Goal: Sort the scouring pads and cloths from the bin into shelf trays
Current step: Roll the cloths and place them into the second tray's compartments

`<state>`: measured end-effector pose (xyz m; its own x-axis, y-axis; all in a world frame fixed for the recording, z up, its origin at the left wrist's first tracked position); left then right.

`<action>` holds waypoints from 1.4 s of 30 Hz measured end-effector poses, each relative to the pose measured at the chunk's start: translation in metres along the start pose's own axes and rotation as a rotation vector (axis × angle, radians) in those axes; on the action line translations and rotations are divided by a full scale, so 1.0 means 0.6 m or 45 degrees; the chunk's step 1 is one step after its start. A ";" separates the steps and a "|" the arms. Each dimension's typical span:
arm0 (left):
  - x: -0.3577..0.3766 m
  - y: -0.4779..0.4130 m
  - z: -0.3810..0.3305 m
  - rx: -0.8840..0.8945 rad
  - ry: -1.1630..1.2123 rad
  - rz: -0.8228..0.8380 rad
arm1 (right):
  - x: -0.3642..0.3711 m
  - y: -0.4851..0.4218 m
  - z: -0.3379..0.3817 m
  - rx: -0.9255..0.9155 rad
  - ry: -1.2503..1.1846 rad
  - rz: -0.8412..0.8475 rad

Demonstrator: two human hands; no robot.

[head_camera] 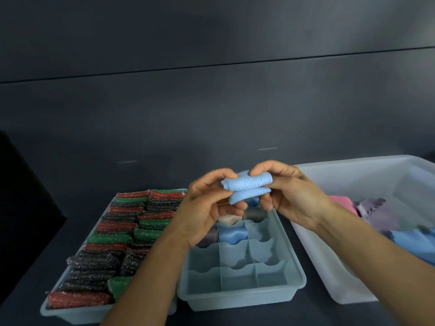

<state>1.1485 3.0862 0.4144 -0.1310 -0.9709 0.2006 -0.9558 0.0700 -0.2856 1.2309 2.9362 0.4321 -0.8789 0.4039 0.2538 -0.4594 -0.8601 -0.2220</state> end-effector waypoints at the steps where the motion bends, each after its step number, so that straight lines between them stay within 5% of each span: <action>1: -0.003 -0.003 0.002 -0.041 0.036 0.037 | -0.005 0.000 -0.001 0.014 -0.009 -0.016; 4: -0.013 -0.014 0.005 -0.183 0.032 0.140 | -0.023 0.003 -0.001 0.080 0.017 -0.021; 9: -0.028 -0.046 0.047 -0.332 -0.603 0.165 | -0.054 0.009 -0.016 0.120 1.036 -0.069; 18: -0.030 -0.086 0.164 -0.480 -1.047 0.408 | -0.088 0.010 -0.075 0.520 1.826 0.062; 21: -0.027 -0.091 0.180 -0.442 -1.405 0.415 | -0.096 0.005 -0.072 0.480 1.813 0.018; 26: -0.001 -0.103 0.181 -0.428 -1.999 0.479 | -0.155 0.013 -0.018 0.238 1.601 -0.463; 30: 0.017 -0.116 0.194 -0.434 -2.275 0.495 | -0.234 0.039 0.008 0.368 1.639 -0.662; 34: 0.033 -0.119 0.199 -0.439 -2.409 0.550 | -0.278 0.065 -0.010 0.847 1.722 -0.393; 37: 0.035 -0.121 0.207 -0.433 -2.456 0.540 | -0.281 0.068 -0.041 1.220 2.094 -0.049; 40: 0.043 -0.115 0.204 -0.464 -2.487 0.546 | -0.283 0.059 -0.067 1.192 2.425 0.117; 42: 0.042 -0.111 0.200 -0.526 -2.429 0.561 | -0.287 0.056 -0.074 1.087 2.472 0.046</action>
<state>1.2405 3.0295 0.3263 -0.2000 0.1962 -0.9600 -0.9704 0.0957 0.2217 1.3614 2.8515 0.3393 -0.1206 -0.3670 -0.9224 -0.7790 -0.5409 0.3171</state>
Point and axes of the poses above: each hand's wrist, its own y-axis away from the middle knuckle, its own x-axis out of the palm, z = x × y, the point moved 2 cm from there along -y, towards the middle knuckle, and after that the axes turned 13 degrees about z, right-handed, at the moved point
